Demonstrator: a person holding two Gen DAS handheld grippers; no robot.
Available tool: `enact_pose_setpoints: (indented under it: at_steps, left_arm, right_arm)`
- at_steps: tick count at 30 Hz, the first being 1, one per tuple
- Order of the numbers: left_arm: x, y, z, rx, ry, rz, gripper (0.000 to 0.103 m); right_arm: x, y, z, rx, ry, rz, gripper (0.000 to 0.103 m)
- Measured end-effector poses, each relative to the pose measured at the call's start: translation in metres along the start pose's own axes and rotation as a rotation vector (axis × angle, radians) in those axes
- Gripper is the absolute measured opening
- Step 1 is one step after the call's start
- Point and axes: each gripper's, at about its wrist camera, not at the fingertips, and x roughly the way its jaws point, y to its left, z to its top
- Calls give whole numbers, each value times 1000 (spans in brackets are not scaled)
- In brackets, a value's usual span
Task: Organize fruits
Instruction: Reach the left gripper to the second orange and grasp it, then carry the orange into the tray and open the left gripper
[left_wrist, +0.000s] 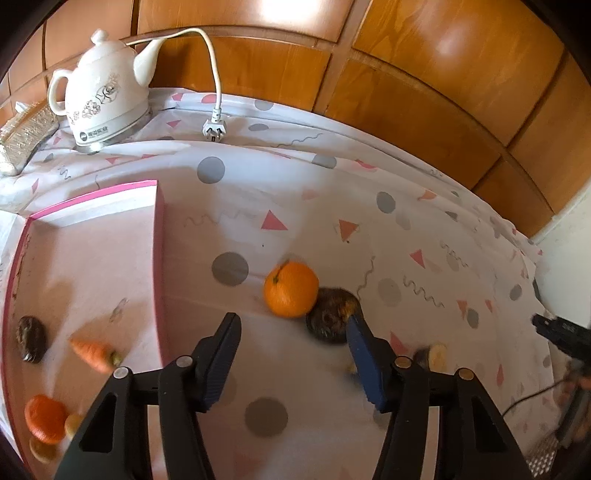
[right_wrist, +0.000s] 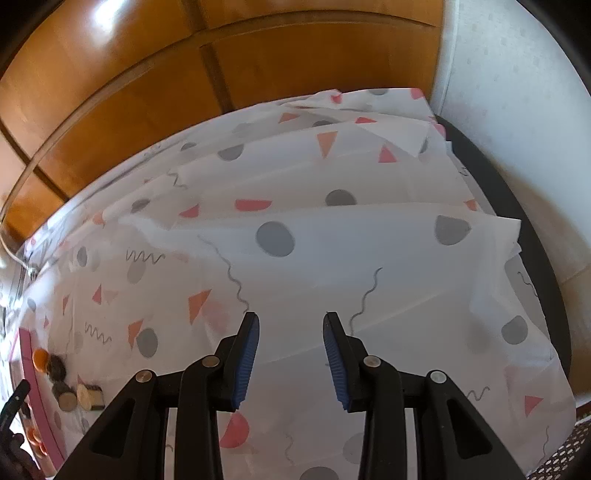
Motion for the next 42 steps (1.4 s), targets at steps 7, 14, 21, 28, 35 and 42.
enact_pose_setpoints:
  at_steps: [7, 14, 21, 28, 35, 42]
  left_arm:
    - [29, -2, 14, 13, 24, 23, 52]
    - [52, 5, 22, -17, 53, 13, 39]
    - [28, 1, 16, 2, 22, -12, 39]
    - [-2, 13, 16, -18, -22, -23, 39]
    - [-30, 63, 30, -87, -75, 53, 39]
    - [-37, 129, 40, -203, -86, 159, 39]
  right_arm:
    - [-1, -13, 4, 64, -7, -5, 36]
    - [2, -6, 4, 36, 3, -5, 36]
    - [5, -6, 3, 34, 10, -15, 36]
    - [6, -12, 2, 51, 12, -34, 36]
    - [7, -13, 0, 49, 18, -38, 36]
    - [8, -14, 0, 45, 23, -52, 36]
